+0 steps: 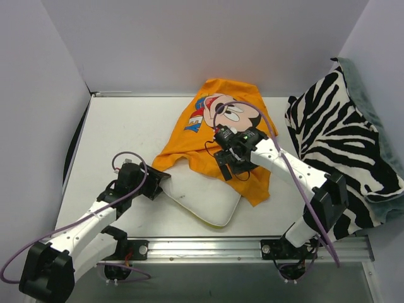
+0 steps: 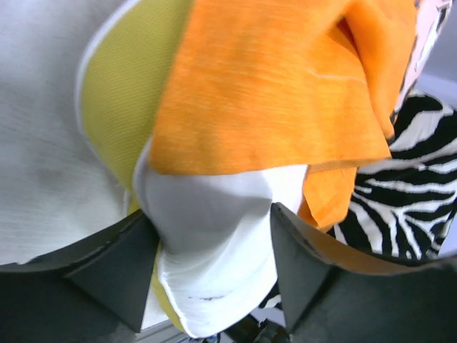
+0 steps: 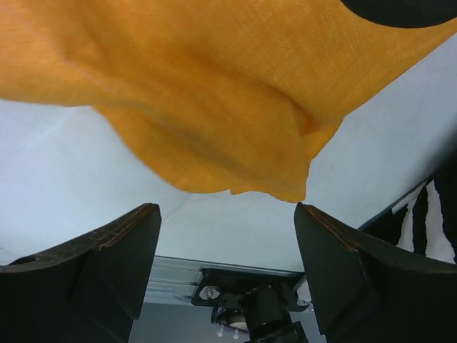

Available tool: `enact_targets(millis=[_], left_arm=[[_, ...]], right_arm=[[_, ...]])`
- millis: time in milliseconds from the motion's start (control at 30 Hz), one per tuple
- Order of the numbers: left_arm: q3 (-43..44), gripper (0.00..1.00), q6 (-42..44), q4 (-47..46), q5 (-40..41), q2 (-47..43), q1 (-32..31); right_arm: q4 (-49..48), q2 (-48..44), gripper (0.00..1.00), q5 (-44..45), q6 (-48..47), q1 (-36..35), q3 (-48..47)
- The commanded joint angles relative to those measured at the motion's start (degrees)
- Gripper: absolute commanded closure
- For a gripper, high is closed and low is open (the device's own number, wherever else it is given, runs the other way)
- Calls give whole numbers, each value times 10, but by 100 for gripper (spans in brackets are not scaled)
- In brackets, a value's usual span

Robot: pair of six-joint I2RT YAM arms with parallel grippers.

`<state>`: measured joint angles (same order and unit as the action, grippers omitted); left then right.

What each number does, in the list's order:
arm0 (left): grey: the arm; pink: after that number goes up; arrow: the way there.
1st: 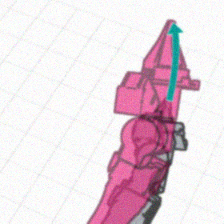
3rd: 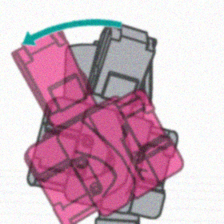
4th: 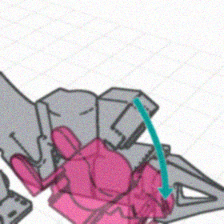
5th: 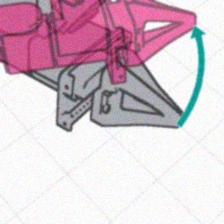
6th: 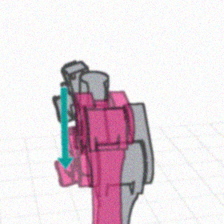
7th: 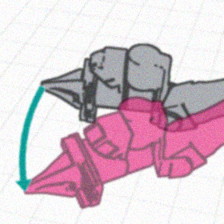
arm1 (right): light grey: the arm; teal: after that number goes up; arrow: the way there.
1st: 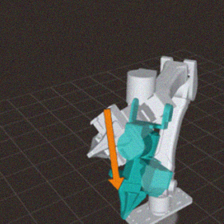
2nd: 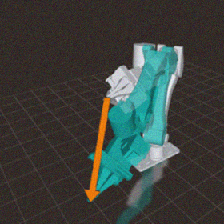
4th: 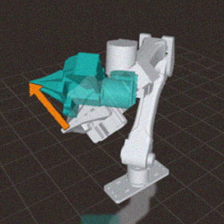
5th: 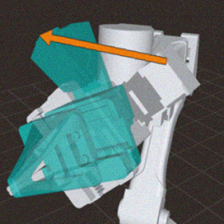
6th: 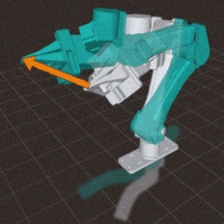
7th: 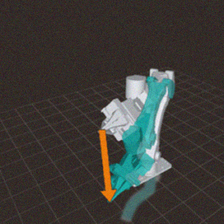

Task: Put the pillow into the pillowcase

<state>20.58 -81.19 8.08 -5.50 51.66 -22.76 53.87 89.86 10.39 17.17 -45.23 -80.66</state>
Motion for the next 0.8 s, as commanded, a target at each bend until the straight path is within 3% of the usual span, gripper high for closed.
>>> enact_targets(millis=[0, 100, 200, 233, 333, 400, 500, 633, 667, 733, 767], left_arm=[[47, 29, 33, 29, -33, -9, -10], [5, 26, -8, 38, -31, -30, -40], [-69, 27, -90, -8, -8, -35, -93], [-89, 27, -126, -37, 7, -30, -108], [-104, 27, -143, -104, 15, 34, -139], [-92, 26, -141, -140, -19, 84, -139], [-70, 25, -116, -140, -8, 59, -145], [-64, 17, -125, -114, 99, 3, -176], [-72, 18, -131, -146, 116, 6, -176], [-87, 34, -143, -204, 159, 50, -156], [-80, 57, -142, -261, 158, 76, -141]], right_arm=[[-44, 24, 23, 6, -39, 19, 31], [-83, 69, 27, -20, -60, 16, 45], [-98, 103, 63, -24, -68, 9, 29], [-97, 105, 79, -28, -71, -1, 22], [-93, 102, 100, -44, -72, -23, 0], [-82, 99, 100, -57, -67, -45, -11], [-74, 86, 100, -98, -49, -71, -26], [-82, 85, 100, -217, -13, -96, -90], [-82, 94, 100, -233, -7, -101, -111], [-84, 102, 100, -287, 9, -116, -156], [-87, 102, 100, -306, 17, -119, -168]])
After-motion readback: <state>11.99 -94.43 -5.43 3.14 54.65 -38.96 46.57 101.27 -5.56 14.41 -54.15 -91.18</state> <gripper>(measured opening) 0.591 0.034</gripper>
